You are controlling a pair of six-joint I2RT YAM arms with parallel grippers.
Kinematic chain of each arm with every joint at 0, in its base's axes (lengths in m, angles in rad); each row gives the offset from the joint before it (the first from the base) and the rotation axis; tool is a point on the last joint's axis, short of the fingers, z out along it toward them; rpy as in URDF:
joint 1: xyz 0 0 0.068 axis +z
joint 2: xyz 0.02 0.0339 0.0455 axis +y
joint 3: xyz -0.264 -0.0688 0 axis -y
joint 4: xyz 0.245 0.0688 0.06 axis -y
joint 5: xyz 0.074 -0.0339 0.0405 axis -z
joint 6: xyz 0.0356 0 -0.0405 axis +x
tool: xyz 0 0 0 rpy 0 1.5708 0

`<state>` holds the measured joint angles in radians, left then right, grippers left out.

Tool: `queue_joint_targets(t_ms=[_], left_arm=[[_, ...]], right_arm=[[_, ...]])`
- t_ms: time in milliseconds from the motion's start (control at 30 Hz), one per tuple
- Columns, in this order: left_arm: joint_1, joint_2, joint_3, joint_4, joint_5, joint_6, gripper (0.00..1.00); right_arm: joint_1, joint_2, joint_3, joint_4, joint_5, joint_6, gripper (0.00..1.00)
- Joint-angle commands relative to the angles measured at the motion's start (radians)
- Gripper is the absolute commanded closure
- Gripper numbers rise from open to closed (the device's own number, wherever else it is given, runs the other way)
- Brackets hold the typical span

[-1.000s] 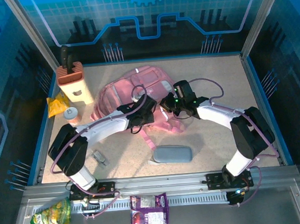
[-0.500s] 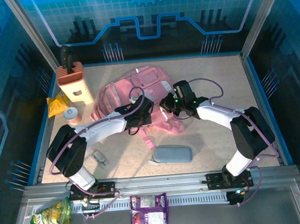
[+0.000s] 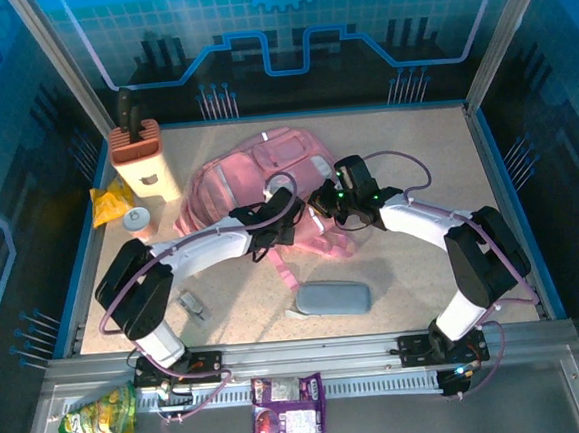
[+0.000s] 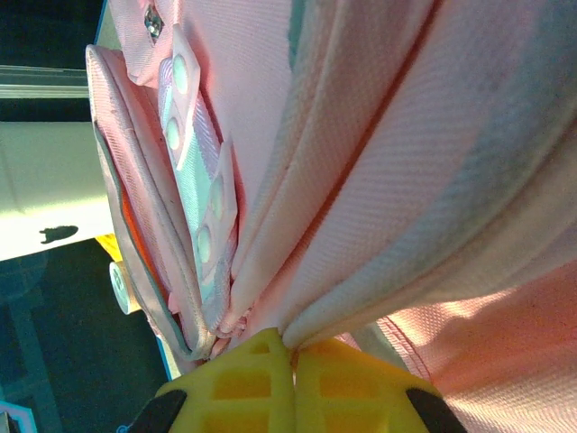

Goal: Pack the student bag

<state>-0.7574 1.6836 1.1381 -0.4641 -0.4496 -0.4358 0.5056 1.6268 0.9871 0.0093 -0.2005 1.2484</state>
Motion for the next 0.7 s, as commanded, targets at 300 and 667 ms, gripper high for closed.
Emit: queue_joint_targets(t_ms=[300,667], left_arm=[[0.057,-0.134,-0.092,-0.019,0.111,-0.001,1.00],[0.089,-0.133,-0.145,-0.056,0.197,0.006,0.99]], right_arm=[[-0.069,-0.060,0.024,-0.003,-0.034,-0.091,1.00],[-0.173,-0.045,0.056,-0.036,-0.093,-0.154,1.00]])
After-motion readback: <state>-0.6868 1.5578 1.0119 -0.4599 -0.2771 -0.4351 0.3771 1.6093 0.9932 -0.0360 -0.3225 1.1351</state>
